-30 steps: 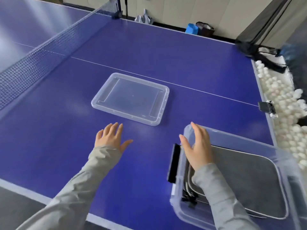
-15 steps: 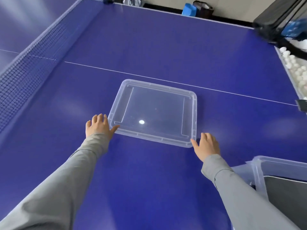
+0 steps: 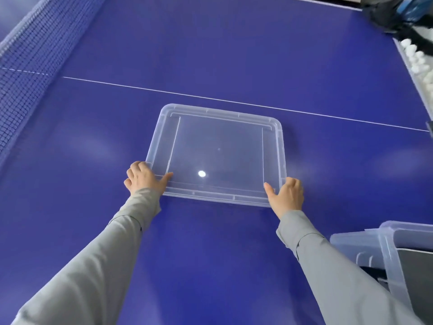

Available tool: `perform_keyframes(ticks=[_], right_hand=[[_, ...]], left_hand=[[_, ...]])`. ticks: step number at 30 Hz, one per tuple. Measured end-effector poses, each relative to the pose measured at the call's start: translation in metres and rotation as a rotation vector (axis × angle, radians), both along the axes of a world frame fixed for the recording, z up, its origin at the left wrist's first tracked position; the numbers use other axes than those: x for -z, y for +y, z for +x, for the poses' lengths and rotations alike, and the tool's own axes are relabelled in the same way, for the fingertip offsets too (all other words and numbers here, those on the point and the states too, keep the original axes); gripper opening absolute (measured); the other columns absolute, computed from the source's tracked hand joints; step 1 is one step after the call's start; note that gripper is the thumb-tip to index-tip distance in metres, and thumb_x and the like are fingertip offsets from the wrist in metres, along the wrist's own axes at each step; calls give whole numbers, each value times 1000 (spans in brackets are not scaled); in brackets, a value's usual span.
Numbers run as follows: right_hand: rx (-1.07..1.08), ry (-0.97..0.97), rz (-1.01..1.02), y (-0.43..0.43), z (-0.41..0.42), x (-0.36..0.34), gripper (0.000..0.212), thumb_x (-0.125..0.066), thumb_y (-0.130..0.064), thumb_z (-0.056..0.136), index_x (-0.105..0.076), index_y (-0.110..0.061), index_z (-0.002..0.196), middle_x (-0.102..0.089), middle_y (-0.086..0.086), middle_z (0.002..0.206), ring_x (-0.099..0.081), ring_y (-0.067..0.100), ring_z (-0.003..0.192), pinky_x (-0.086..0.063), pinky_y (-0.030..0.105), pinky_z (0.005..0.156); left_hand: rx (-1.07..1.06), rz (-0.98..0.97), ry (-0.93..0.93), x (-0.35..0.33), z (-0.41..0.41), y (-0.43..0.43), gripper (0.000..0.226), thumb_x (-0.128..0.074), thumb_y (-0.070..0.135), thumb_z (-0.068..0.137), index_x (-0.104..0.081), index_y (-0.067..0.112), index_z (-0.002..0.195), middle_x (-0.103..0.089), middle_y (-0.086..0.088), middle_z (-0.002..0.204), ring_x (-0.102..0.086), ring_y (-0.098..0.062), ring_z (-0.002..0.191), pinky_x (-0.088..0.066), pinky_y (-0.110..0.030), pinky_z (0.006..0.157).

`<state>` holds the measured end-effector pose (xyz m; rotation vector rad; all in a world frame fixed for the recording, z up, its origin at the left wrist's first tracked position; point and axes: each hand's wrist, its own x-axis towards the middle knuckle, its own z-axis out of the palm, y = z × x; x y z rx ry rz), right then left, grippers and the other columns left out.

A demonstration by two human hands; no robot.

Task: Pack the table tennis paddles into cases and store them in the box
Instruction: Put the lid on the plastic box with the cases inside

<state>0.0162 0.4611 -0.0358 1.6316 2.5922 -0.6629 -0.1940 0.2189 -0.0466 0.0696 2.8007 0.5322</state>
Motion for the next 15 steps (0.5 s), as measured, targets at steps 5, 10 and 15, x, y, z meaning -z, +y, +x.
perform_keyframes(ticks=[5,10,15], right_hand=[[79,282,-173,3,2,-30,60,-62,-26,88,-35,3,132,-38,16,135,-44,27,116,-35,29,90],[51,395,-118,9,19,-71,55,-65,-25,86,-40,0,129,-43,13,132,-41,26,122,-33,25,88],[54,496,-83,20,64,-111,54,-67,-24,85,-42,-2,127,-45,11,130,-44,28,121,-38,32,96]], left_hand=[[-162,120,-124,-26,10,-4,79,-77,44,70,-42,6,129,-45,-13,133,-38,-30,127,-30,-43,102],[-256,374,-195,-61,31,-14,80,-81,37,67,-42,9,131,-44,-7,133,-49,-26,116,-40,-32,78],[-297,484,-232,-97,66,-12,78,-84,43,62,-52,15,127,-58,2,110,-53,-21,91,-41,-30,67]])
